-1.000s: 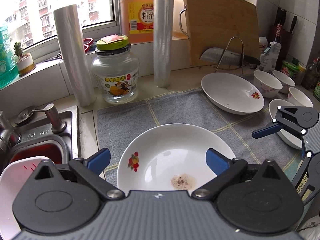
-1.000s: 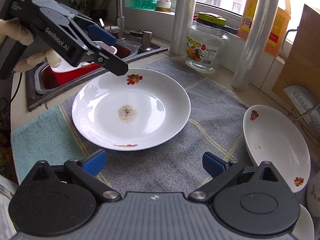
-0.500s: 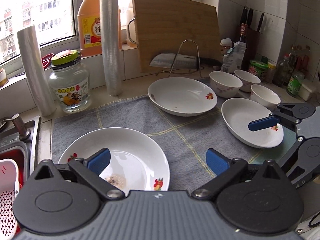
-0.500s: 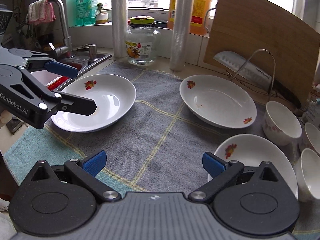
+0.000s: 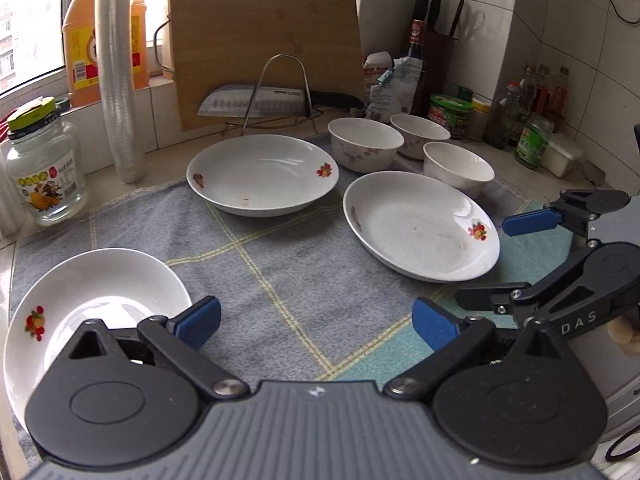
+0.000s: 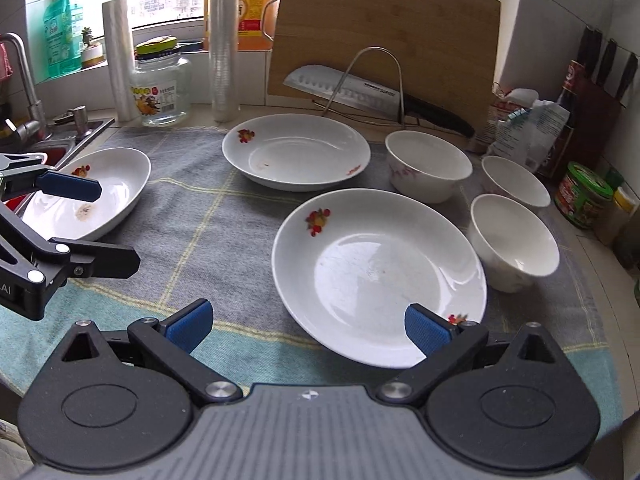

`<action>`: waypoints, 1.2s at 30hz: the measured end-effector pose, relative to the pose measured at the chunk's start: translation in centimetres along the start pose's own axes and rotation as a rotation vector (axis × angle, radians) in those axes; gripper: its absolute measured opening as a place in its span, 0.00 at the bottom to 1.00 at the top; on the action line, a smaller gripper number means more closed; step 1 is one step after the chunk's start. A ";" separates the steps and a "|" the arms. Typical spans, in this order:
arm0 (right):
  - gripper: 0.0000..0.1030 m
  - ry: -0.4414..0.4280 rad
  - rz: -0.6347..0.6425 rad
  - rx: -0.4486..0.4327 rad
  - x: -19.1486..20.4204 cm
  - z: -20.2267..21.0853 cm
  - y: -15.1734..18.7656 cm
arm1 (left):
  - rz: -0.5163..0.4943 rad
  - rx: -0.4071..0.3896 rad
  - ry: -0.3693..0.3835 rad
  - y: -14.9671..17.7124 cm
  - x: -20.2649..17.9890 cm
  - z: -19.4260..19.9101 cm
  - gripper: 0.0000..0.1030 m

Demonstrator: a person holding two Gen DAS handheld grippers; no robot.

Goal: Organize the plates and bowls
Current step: 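Move the left gripper to the large white plate on the towel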

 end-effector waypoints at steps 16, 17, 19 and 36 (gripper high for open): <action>1.00 -0.084 0.084 0.012 -10.9 -1.3 3.0 | 0.107 0.048 -0.105 -2.4 -7.6 -4.3 0.98; 1.00 -0.104 0.101 0.012 -11.7 -1.6 3.1 | 0.119 0.051 -0.113 -2.6 -8.1 -4.5 0.98; 1.00 -0.139 0.130 0.018 -12.9 -2.1 3.3 | 0.146 0.062 -0.136 -2.8 -8.9 -4.9 0.98; 1.00 -0.343 0.321 -0.001 -13.8 -6.0 3.6 | 0.266 0.125 -0.201 -4.4 -10.1 -6.0 0.98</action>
Point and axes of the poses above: each gripper's, at about its wrist camera, not at the fingertips, and z roughly against the way its jaws point, x to its left, y to its underside, the point moved 1 cm from there along -z, roughly the way its jaws point, and after that the axes turned 3 degrees about x, right-handed, at the moved point
